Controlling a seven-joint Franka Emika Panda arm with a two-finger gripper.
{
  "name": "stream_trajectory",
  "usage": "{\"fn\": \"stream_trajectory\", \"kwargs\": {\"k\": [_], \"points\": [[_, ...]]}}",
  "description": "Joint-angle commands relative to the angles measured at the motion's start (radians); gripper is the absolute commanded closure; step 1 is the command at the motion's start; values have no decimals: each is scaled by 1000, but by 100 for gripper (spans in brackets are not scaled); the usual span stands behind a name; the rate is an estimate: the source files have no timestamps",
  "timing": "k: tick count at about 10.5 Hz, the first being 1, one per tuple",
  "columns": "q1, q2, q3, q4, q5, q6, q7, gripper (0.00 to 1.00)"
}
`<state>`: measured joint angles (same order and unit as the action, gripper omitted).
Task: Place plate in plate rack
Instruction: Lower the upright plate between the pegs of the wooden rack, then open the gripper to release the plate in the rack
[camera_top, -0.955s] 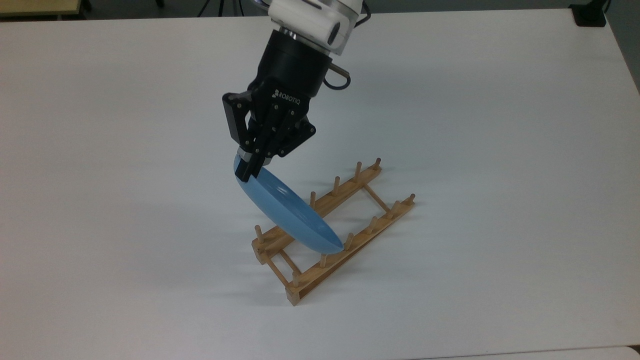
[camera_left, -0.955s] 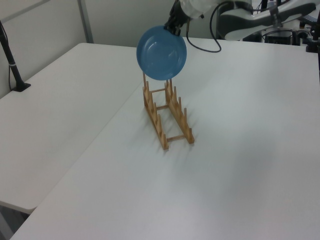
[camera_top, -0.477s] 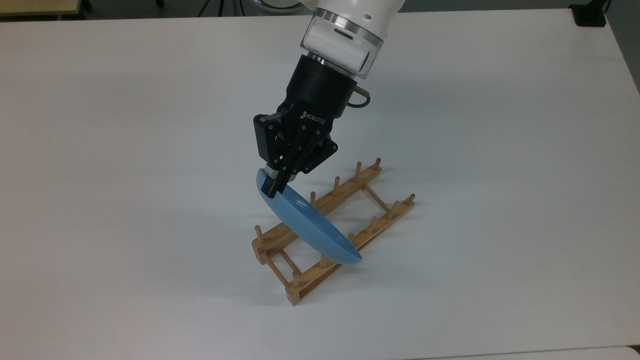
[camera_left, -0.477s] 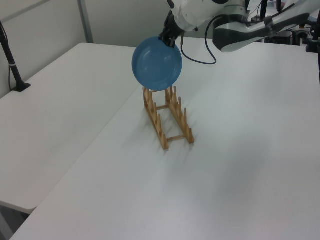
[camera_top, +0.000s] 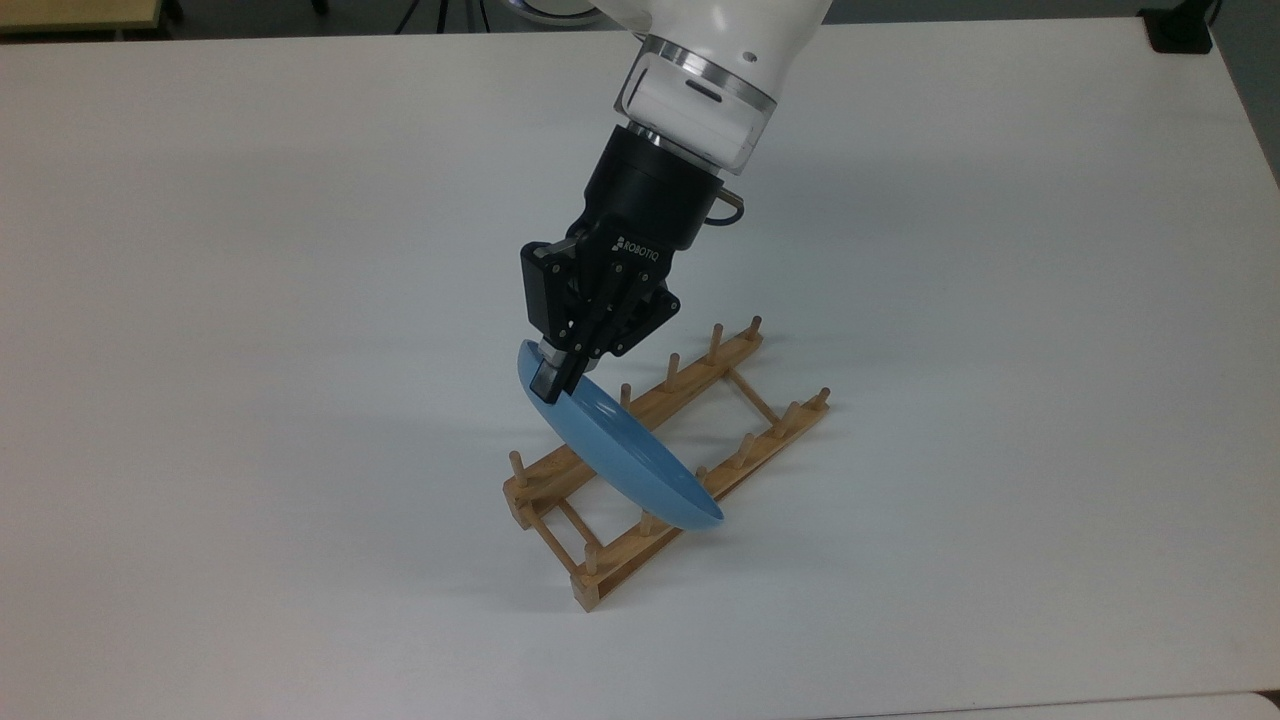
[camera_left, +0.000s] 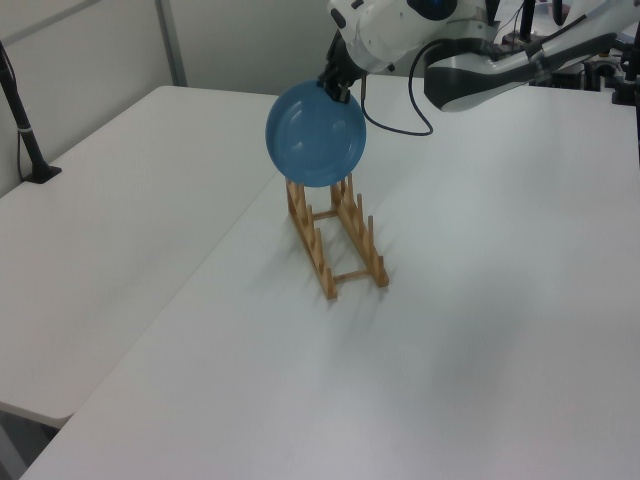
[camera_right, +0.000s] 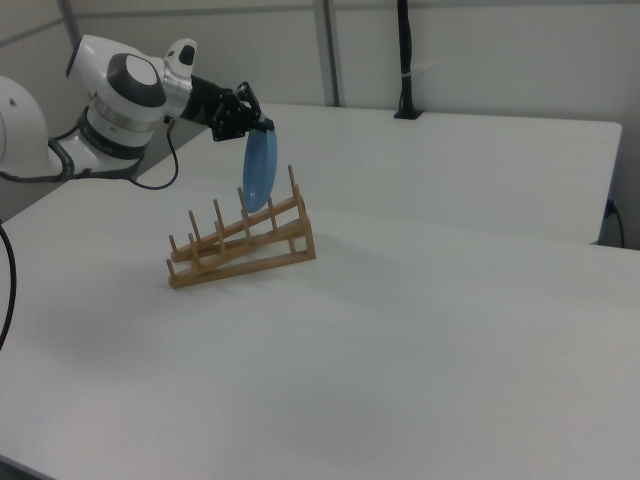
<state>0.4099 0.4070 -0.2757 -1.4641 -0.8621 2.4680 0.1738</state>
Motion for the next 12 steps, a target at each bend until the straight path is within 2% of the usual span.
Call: {"fn": "stream_trajectory", "kwargs": {"k": [1,2,3,4,5,6,9,11,12], "points": [[17,-2,13,-13,-60,-43,74,99],[17,-2,26,-19,-84,-44,113,93],[17,-2,35,-31,-100,-44,133,74],[17,-1,36,-38,-100,-47,144,47],[17,-2,38,-39,-100,-53,168,13],[17,-2,38,-39,-101,-54,197,3],[29,-4,41,-38,-100,-54,269,0],[23,-13,76,-28,-84,-54,431,0],[20,-25,90,-27,-37,-54,529,0]]}}
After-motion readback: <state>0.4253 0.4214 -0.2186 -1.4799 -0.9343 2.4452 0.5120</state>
